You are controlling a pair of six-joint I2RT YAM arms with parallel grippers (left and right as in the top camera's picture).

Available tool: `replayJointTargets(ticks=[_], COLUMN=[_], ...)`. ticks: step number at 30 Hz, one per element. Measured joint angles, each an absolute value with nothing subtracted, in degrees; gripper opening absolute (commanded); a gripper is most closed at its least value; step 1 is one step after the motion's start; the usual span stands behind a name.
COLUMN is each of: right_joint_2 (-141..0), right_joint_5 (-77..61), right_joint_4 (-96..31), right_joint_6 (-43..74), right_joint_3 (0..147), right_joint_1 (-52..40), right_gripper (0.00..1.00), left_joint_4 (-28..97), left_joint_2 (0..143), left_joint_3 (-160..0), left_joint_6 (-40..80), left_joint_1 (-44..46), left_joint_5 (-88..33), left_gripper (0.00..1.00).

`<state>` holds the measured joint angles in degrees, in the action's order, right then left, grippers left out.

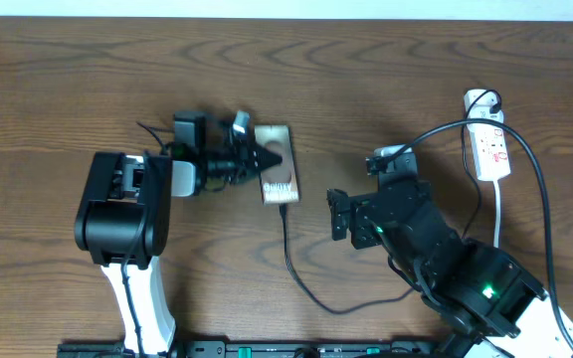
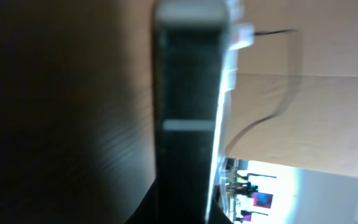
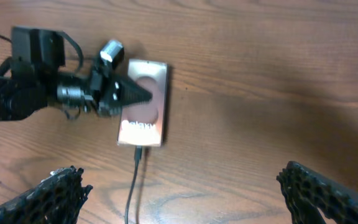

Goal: Plug charger to phone and switch on socket
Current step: 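Lower the phone toward the table with the left gripper, right arm withdrawing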

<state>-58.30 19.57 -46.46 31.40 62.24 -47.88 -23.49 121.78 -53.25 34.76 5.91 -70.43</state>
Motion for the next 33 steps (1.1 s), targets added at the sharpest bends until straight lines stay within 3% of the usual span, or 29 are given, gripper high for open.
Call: replayJointTargets(ticks=[11, 14, 21, 28, 33], right_joint_2=[-61.93, -62.59, -63.88, -68.05, -69.73], right_joint_5=[19.55, 19.55, 19.57, 19.53, 19.55], right_joint_4=[-46.48, -46.44, -46.17, -46.46, -46.59], right_joint_6=[32.29, 32.93, 36.58, 39.97, 41.47], right_joint_3=[62.24, 62.24, 62.24, 62.24, 62.24], right_joint_1=[-47.86, -47.86, -47.86, -47.83, -47.81], right_gripper=[0.99, 0.99, 0.99, 0.99, 0.99], left_joint_4=[-2.46, -1.26, -1.32, -0.36, 2.22], left_joint_2=[119.85, 119.50, 119.13, 118.83, 118.43], left_joint_3=[-55.24, -55.31, -55.33, -55.94, -57.65], left_joint_6=[17.32, 14.81, 10.98, 10.07, 9.98], left_joint_1=[11.42, 11.97, 12.12, 12.21, 12.27], left_joint_5=[-65.69, -64.88, -63.70, -64.34, -62.85], left_gripper=[0.08, 0.21, 0.24, 0.40, 0.45])
